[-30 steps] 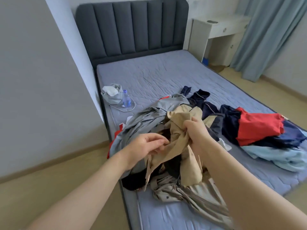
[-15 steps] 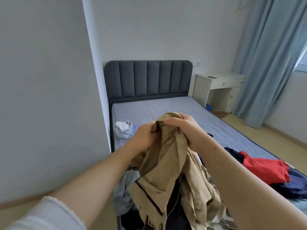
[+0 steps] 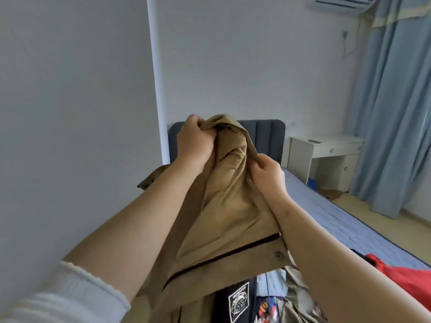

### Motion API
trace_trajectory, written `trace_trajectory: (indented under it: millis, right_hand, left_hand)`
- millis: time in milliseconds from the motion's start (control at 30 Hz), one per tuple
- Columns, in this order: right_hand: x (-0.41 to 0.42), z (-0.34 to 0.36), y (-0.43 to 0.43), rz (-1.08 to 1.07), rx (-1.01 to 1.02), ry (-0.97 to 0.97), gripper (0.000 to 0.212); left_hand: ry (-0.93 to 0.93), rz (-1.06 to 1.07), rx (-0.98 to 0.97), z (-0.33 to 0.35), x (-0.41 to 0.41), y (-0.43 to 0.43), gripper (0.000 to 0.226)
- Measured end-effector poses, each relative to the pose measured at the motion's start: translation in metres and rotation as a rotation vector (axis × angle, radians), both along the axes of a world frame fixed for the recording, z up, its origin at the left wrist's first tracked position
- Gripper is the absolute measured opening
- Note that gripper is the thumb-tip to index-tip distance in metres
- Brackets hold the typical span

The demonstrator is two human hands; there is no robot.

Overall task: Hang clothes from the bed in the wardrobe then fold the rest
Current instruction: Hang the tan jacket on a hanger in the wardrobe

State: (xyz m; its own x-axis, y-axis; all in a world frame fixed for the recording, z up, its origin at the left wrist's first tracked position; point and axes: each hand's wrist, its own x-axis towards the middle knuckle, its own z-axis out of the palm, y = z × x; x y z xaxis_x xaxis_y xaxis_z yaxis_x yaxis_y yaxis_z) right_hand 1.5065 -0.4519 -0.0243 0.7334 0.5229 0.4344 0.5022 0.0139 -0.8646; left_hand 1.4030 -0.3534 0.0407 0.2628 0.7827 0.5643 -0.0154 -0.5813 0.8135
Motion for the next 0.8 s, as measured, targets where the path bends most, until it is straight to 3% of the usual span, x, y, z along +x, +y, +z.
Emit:
trace_trajectory:
  millis: [100,233,300,433,533,600,667,700,800]
  right_hand:
    - [0.011,0.014,-0.002,-0.077,0.049,-0.039,0.024]
    - [0.021,0.011,-0.016,-0.188,0.142,0.009,0.029]
    - [0.020,-0.002,-0.018,-0.179,0.136,0.049,0.029]
    - [0.012,-0.032,-0.012,-0.105,0.031,0.175,0.027]
    - [0.006,-0.033,-0.011,0.154,-0.025,0.184,0.012]
    - [0.001,-0.030,-0.013,0.403,-0.179,0.131,0.029]
    - [-0.003,-0.027,-0.011,0.665,-0.317,0.205,0.047]
    - [-0.006,-0.026,-0.011,0.763,-0.383,0.237,0.045]
    - [-0.014,-0.023,-0.012,0.875,-0.562,0.210,0.015]
  left_hand:
    - [0.061,-0.092,0.071,0.017,-0.010,0.002,0.023]
    - [0.678,-0.318,0.177,0.014,-0.030,0.020,0.027]
    - [0.850,-0.373,0.134,0.003,-0.037,0.029,0.025]
    - [0.700,-0.362,0.062,-0.025,-0.032,0.038,0.018]
    - [0.585,-0.434,-0.046,-0.030,-0.033,0.042,0.016]
    - [0.537,-0.555,-0.143,-0.027,-0.039,0.045,0.019]
    - [0.596,-0.671,-0.216,-0.026,-0.043,0.045,0.027]
    - [0.666,-0.727,-0.247,-0.026,-0.043,0.045,0.029]
    - [0.857,-0.846,-0.312,-0.033,-0.039,0.042,0.025]
